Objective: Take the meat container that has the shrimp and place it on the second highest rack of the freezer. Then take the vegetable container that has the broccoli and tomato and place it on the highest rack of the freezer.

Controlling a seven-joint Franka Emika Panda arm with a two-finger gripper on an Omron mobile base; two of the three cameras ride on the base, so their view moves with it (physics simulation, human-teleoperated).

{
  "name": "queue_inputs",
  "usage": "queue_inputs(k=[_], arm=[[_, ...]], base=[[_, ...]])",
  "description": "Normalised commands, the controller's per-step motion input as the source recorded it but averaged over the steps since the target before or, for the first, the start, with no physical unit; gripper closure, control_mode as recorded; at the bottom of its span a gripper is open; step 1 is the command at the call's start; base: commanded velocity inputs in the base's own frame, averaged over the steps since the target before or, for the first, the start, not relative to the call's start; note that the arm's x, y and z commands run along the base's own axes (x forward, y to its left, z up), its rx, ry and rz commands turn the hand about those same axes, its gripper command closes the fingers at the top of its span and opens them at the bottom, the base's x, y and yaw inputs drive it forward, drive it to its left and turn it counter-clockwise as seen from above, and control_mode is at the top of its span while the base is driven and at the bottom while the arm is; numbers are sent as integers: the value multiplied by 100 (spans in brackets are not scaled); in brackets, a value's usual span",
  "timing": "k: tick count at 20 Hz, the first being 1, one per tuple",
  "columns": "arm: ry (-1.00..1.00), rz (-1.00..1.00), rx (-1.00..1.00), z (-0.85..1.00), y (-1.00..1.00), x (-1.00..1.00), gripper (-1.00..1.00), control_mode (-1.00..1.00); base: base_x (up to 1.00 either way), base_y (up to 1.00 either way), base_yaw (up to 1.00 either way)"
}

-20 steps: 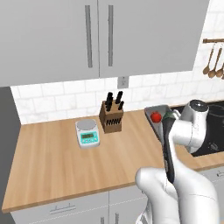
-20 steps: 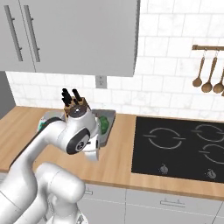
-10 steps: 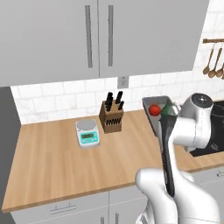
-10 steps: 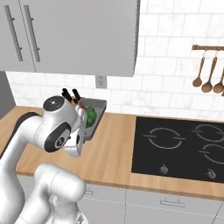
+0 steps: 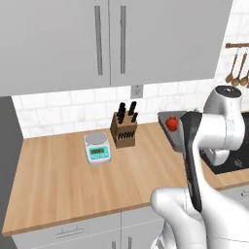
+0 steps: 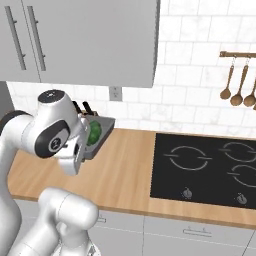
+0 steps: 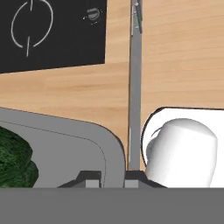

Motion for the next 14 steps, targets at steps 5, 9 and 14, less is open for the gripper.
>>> queue_inputs(k=[5,9,14], arm=[[-4,0,0,1,2,-23,100,-100],[-4,6,0,14,13,-1,100,-100],[0,2,0,18,13,0,100,-100]], base=[[0,0,0],[0,0,0],[0,0,0]])
